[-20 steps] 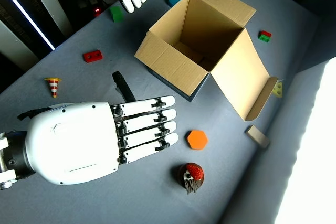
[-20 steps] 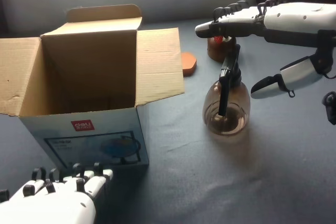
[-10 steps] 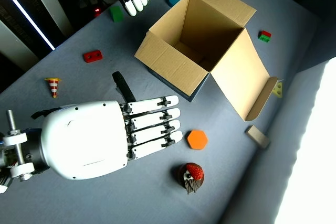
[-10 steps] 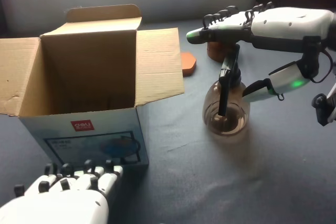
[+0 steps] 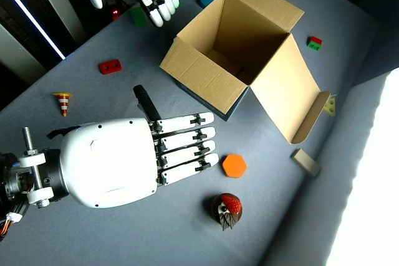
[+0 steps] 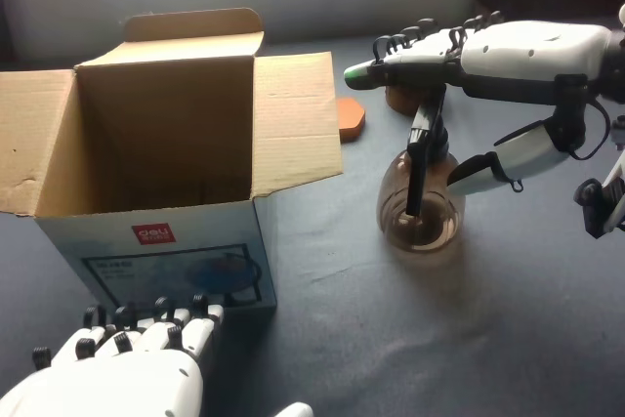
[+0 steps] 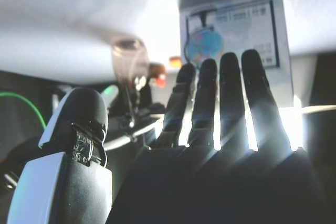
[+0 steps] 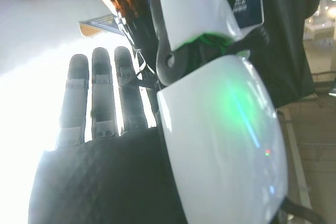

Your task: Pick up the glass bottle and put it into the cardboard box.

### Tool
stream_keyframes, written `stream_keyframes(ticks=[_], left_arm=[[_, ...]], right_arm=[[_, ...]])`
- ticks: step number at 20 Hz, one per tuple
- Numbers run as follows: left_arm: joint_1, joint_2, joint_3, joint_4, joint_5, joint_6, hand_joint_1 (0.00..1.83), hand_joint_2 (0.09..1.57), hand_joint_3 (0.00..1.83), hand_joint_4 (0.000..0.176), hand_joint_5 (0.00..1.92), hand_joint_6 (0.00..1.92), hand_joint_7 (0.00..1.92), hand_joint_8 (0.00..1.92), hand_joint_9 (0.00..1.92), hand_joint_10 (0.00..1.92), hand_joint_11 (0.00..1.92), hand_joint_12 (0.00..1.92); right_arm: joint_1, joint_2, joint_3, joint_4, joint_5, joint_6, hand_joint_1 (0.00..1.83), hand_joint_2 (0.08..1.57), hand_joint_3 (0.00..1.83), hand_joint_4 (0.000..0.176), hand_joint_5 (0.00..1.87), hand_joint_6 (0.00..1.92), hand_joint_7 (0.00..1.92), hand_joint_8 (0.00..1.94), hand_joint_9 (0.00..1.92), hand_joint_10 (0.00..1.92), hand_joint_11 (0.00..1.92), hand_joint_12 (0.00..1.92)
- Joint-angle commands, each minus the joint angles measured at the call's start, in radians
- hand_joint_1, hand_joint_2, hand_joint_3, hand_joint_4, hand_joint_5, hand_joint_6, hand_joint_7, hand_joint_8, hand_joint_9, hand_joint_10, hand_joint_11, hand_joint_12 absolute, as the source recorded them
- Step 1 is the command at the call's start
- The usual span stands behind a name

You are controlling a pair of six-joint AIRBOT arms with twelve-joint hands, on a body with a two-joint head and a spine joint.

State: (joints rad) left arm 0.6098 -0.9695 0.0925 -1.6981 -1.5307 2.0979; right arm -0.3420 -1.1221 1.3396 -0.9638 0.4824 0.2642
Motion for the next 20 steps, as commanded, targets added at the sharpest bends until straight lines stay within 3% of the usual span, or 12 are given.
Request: stream_keyframes(ticks=[1,6,13,15,17,19,20], left_arm=[[0.006,-0.004,0.004,0.095,-0.046,-0.005,0.0,1.24,0.0,0.0,0.07,0.0,0.1,0.0,0.12,0.0,0.0,0.47],[0.116,-0.018,0.012,0.196,-0.043,-0.133,0.0,1.24,0.0,0.0,0.07,0.0,0.1,0.0,0.13,0.0,0.0,0.47],[0.162,-0.067,0.048,0.248,-0.04,-0.155,0.0,1.24,0.0,0.0,0.07,0.0,0.1,0.0,0.13,0.0,0.0,0.47],[0.171,-0.075,0.059,0.271,-0.04,-0.139,0.0,1.24,0.0,0.0,0.07,0.0,0.1,0.0,0.13,0.0,0.0,0.47],[0.179,-0.075,0.065,0.282,-0.039,-0.139,0.0,1.24,0.0,0.0,0.07,0.0,0.1,0.0,0.13,0.0,0.0,0.47],[0.191,-0.075,0.073,0.307,-0.038,-0.139,0.0,1.24,0.0,0.0,0.07,0.0,0.1,0.0,0.13,0.0,0.0,0.47],[0.193,-0.074,0.075,0.313,-0.037,-0.139,0.0,1.24,0.0,0.0,0.07,0.0,0.1,0.0,0.13,0.0,0.0,0.47]], right_arm=[[0.007,0.004,0.003,0.046,0.071,0.0,1.26,0.99,0.04,0.0,0.07,0.13,0.14,0.01,0.03,0.3,0.0,0.19],[0.007,0.004,0.003,0.046,0.07,-0.001,1.25,0.99,0.04,0.0,0.06,0.13,0.14,0.01,0.03,0.3,0.0,0.2],[0.005,0.004,0.003,0.046,0.069,-0.003,1.25,0.99,0.05,0.0,0.07,0.12,0.14,0.0,0.03,0.31,0.0,0.29],[0.005,0.003,0.003,0.046,0.067,-0.005,1.27,0.98,0.05,0.0,0.12,0.14,0.21,0.02,0.1,0.35,0.0,0.7],[0.005,0.004,0.003,0.046,0.065,-0.005,1.26,1.0,0.06,0.0,0.32,0.25,0.45,0.11,0.25,0.49,0.0,1.24],[0.007,0.004,0.003,0.046,0.065,-0.005,1.22,1.04,0.07,0.0,0.43,0.65,0.71,0.31,0.37,0.9,0.01,1.65],[0.007,0.004,0.003,0.046,0.065,-0.005,1.23,1.06,0.07,0.0,0.5,0.79,0.79,0.44,0.48,1.0,0.12,1.71]])
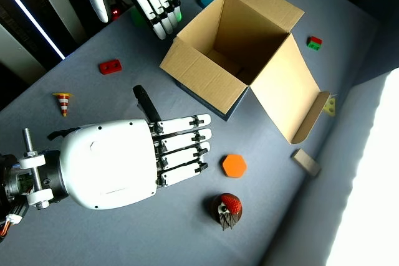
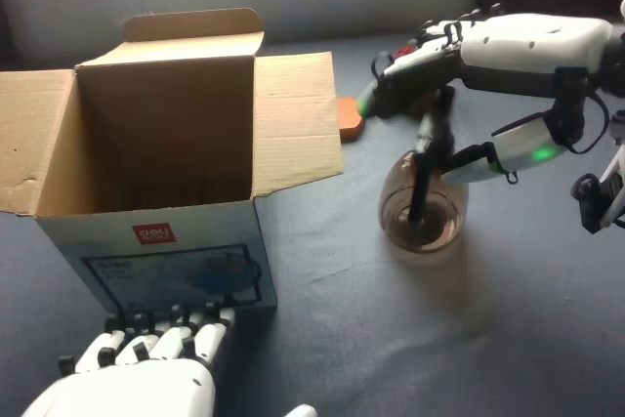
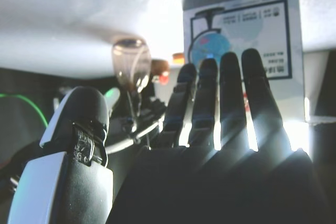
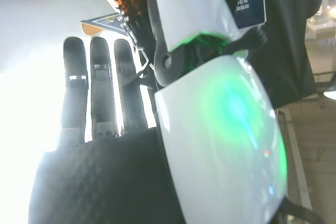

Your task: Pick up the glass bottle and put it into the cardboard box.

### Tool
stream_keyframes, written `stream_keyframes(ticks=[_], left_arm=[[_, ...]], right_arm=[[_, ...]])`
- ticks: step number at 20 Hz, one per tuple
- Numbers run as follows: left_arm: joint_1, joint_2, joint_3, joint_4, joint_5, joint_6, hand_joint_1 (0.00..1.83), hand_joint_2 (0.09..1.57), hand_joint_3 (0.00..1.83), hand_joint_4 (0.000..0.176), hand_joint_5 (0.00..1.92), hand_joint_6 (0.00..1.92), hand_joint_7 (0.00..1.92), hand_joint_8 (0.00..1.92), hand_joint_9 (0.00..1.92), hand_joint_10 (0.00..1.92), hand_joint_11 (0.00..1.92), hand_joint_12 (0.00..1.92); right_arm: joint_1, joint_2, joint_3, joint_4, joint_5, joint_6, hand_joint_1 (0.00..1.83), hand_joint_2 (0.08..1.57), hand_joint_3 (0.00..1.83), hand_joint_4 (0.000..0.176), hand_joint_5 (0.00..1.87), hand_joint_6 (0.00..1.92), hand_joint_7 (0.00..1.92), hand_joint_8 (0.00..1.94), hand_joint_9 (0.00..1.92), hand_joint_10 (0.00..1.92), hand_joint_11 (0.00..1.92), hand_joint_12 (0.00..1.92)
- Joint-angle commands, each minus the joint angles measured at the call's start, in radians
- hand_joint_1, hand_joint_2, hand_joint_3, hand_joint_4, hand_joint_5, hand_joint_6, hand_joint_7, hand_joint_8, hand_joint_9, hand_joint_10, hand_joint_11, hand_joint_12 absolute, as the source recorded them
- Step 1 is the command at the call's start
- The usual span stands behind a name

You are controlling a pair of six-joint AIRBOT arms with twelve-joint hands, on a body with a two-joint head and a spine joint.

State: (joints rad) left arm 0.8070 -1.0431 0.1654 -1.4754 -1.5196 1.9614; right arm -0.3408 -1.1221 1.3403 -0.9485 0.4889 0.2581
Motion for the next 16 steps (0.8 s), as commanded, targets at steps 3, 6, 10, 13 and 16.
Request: stream_keyframes(ticks=[3,6,10,13,16], left_arm=[[0.008,0.0,0.007,0.106,-0.026,-0.006,0.0,1.24,0.0,0.0,0.07,0.0,0.1,0.0,0.13,0.0,0.0,0.47],[0.011,0.007,0.018,0.113,-0.001,-0.008,0.0,1.24,0.0,0.0,0.07,0.0,0.1,0.0,0.13,0.0,0.0,0.47],[0.033,0.023,0.033,0.139,0.03,-0.026,0.0,1.24,0.0,0.0,0.07,0.0,0.1,0.0,0.13,0.0,0.0,0.46],[0.042,0.034,0.044,0.14,0.035,-0.056,0.0,1.24,0.0,0.0,0.07,0.0,0.1,0.0,0.13,0.0,0.0,0.46],[0.047,0.041,0.05,0.14,0.048,-0.061,0.0,1.24,0.0,0.0,0.07,0.0,0.1,0.0,0.13,0.0,0.0,0.46]], right_arm=[[0.01,0.004,0.002,0.031,0.058,0.001,1.19,1.2,0.01,0.0,0.72,1.38,0.93,1.15,0.82,1.28,0.62,1.77],[0.012,0.006,0.002,0.031,0.065,0.002,1.19,1.19,0.0,0.0,0.78,1.31,0.92,1.17,0.87,1.35,0.71,1.77],[0.04,0.022,0.001,0.031,0.088,0.004,1.19,1.19,0.0,0.0,0.79,1.3,0.92,1.17,0.86,1.35,0.71,1.77],[0.079,0.045,0.0,0.031,0.112,0.004,1.19,1.19,0.0,0.0,0.79,1.3,0.92,1.17,0.86,1.34,0.7,1.77],[0.115,0.066,-0.01,0.019,0.105,0.003,1.19,1.19,0.0,0.0,0.79,1.3,0.92,1.17,0.86,1.34,0.7,1.77]])
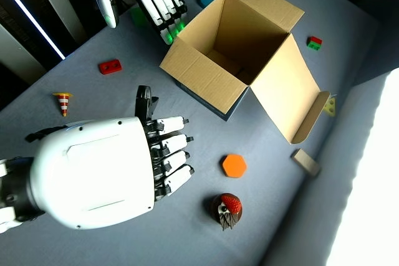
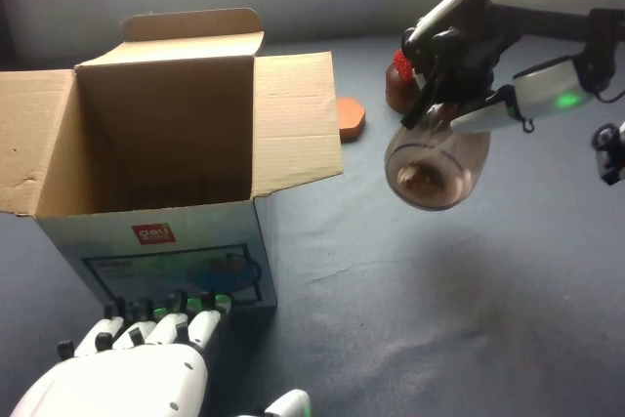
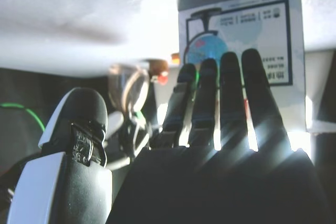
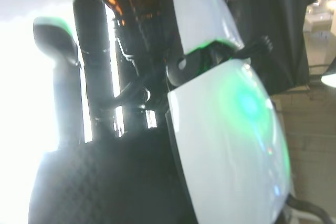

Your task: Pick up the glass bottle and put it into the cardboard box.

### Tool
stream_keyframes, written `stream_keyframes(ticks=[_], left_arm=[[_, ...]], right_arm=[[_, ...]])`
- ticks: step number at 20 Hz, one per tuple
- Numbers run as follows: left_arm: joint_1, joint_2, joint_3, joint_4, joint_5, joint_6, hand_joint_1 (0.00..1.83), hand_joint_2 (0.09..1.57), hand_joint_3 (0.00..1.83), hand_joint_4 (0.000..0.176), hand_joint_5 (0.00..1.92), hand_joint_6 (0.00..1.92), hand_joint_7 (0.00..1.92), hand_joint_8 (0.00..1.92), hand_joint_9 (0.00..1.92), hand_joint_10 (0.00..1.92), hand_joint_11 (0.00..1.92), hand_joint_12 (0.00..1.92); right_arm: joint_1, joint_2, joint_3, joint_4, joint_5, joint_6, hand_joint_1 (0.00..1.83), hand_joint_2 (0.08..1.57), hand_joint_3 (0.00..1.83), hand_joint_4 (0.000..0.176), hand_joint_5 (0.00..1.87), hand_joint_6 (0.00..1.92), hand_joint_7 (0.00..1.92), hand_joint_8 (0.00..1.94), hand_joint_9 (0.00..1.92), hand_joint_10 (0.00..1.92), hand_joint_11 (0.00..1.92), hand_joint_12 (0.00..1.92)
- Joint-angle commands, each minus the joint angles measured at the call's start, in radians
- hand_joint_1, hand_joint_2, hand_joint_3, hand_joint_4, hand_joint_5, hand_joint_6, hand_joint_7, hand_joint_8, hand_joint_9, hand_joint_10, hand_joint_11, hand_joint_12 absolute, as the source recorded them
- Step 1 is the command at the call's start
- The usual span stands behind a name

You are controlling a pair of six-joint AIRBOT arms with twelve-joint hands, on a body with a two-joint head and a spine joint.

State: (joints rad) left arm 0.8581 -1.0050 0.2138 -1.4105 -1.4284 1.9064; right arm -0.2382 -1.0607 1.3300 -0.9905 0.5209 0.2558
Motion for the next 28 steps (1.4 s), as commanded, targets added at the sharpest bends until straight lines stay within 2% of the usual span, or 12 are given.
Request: stream_keyframes(ticks=[1,6,13,18,20,28], left_arm=[[-0.004,0.003,0.003,0.075,-0.043,-0.009,0.0,1.24,0.0,0.0,0.07,0.0,0.1,0.0,0.13,0.0,0.0,0.46],[-0.004,0.007,0.019,0.075,-0.012,-0.021,0.0,1.24,0.0,0.0,0.08,0.0,0.1,0.0,0.13,0.0,0.0,0.47],[0.017,0.016,0.025,0.098,0.017,-0.02,0.0,1.24,0.0,0.0,0.08,0.0,0.1,0.0,0.13,0.0,0.0,0.48],[0.044,0.047,0.024,0.136,0.065,-0.021,0.0,1.24,0.0,0.0,0.08,0.0,0.1,0.0,0.13,0.0,0.0,0.48],[0.06,0.056,0.028,0.154,0.066,-0.062,0.0,1.24,0.0,0.0,0.08,0.0,0.1,0.0,0.13,0.0,0.0,0.48],[0.065,0.065,0.032,0.156,0.073,-0.079,0.0,1.24,0.0,0.0,0.09,0.0,0.12,0.0,0.14,0.0,0.0,0.51]], right_arm=[[0.024,0.011,-0.005,0.055,0.067,0.005,1.19,1.19,0.0,0.0,0.79,1.3,0.92,1.17,0.86,1.34,0.7,1.77],[0.112,0.046,-0.037,0.047,0.069,0.014,1.19,1.19,0.0,0.0,0.78,1.3,0.92,1.16,0.86,1.34,0.7,1.77],[0.182,0.053,-0.047,0.047,0.091,0.026,1.19,1.18,0.0,0.0,0.79,1.29,0.94,1.14,0.88,1.34,0.69,1.79],[0.199,0.055,-0.048,0.042,0.093,0.025,1.19,1.18,0.0,0.0,0.79,1.3,0.93,1.14,0.88,1.34,0.69,1.8],[0.205,0.054,-0.05,0.042,0.094,0.026,1.19,1.18,0.0,0.0,0.79,1.29,0.94,1.15,0.88,1.34,0.69,1.8],[0.253,0.055,-0.079,0.034,0.108,0.03,1.19,1.18,0.0,0.0,0.79,1.29,0.93,1.14,0.88,1.34,0.69,1.8]])
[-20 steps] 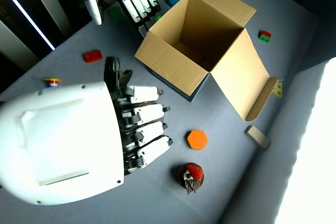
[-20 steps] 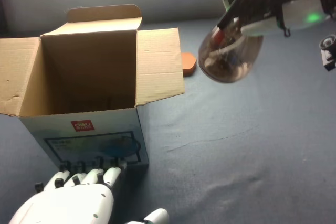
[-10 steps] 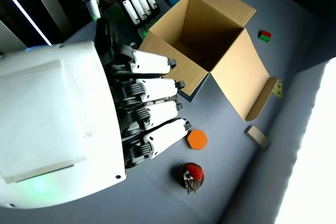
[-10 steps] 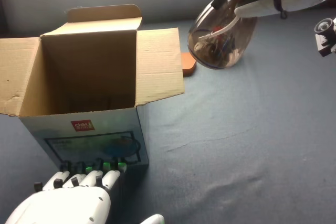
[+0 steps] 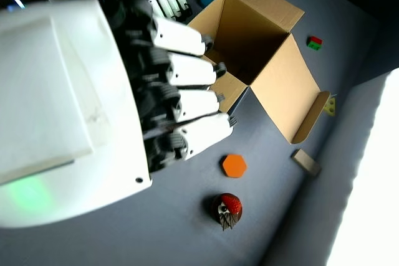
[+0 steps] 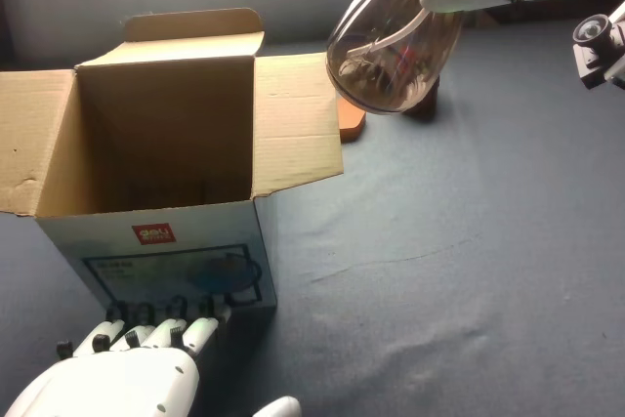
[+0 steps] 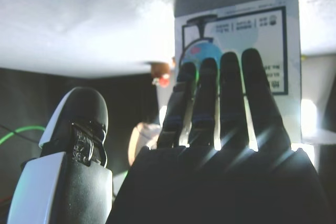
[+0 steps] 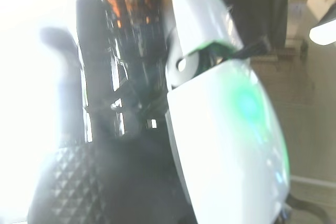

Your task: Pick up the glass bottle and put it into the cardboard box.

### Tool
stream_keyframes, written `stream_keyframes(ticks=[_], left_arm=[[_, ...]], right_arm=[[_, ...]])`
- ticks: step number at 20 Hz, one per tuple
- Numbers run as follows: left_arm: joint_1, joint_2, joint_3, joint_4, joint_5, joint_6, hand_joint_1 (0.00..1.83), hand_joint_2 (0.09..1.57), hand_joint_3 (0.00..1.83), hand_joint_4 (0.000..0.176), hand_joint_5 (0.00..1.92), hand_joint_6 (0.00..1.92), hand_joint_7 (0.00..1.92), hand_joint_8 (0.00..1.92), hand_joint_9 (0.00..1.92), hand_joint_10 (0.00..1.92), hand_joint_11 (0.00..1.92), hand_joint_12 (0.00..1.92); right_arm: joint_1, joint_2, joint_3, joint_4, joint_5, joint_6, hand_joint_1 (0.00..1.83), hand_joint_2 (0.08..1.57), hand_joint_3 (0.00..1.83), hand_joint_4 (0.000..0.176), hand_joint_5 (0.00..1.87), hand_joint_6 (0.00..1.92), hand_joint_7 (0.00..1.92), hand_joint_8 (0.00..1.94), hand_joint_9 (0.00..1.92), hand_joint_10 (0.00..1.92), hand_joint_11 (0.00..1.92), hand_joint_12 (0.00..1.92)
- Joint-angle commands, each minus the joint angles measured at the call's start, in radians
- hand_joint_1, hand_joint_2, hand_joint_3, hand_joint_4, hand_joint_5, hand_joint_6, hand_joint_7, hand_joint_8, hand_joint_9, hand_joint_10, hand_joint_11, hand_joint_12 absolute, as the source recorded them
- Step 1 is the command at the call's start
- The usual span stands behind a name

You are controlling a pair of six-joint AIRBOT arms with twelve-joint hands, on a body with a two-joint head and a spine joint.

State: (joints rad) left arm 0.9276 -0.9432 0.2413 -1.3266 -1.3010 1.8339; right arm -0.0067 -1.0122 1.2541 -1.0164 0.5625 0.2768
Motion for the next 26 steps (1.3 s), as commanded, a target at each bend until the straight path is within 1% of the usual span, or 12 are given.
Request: stream_keyframes(ticks=[1,4,6,11,17,26], left_arm=[[-0.002,0.006,0.005,0.072,-0.054,-0.022,0.0,1.24,0.0,0.0,0.09,0.0,0.12,0.0,0.14,0.0,0.0,0.51],[0.0,0.015,0.01,0.073,-0.034,-0.025,0.0,1.24,0.0,0.0,0.1,0.0,0.12,0.0,0.14,0.0,0.0,0.51],[0.007,0.019,0.014,0.091,-0.022,-0.028,0.0,1.24,0.0,0.0,0.1,0.0,0.12,0.0,0.14,0.0,0.0,0.51],[0.013,0.022,0.018,0.099,-0.011,-0.031,0.0,1.25,0.0,0.0,0.1,0.0,0.12,0.0,0.14,0.0,0.0,0.51],[0.024,0.022,0.018,0.099,-0.006,-0.045,0.0,1.24,0.0,0.0,0.09,0.0,0.11,0.0,0.13,0.0,0.0,0.51],[0.025,0.024,0.023,0.099,0.0,-0.059,0.0,1.24,0.0,0.0,0.09,0.0,0.11,0.0,0.14,0.0,0.0,0.5]], right_arm=[[0.023,0.007,-0.006,0.059,0.067,0.009,1.19,1.18,0.0,0.0,0.79,1.29,0.93,1.14,0.88,1.34,0.69,1.8],[0.039,0.005,-0.016,0.059,0.068,0.011,1.19,1.18,0.0,0.0,0.79,1.29,0.93,1.14,0.88,1.35,0.69,1.8],[0.043,-0.003,-0.018,0.058,0.07,0.01,1.19,1.18,0.0,0.0,0.79,1.29,0.93,1.14,0.88,1.35,0.69,1.8],[0.048,-0.047,-0.018,0.056,0.067,0.0,1.19,1.18,0.0,0.0,0.79,1.29,0.94,1.15,0.88,1.35,0.69,1.8],[0.051,-0.119,-0.018,0.061,0.06,-0.039,1.19,1.18,0.0,0.0,0.79,1.29,0.94,1.14,0.88,1.35,0.69,1.81],[0.052,-0.219,-0.015,0.082,0.052,-0.137,1.19,1.18,0.0,0.0,0.81,1.27,0.94,1.13,0.88,1.35,0.69,1.81]])
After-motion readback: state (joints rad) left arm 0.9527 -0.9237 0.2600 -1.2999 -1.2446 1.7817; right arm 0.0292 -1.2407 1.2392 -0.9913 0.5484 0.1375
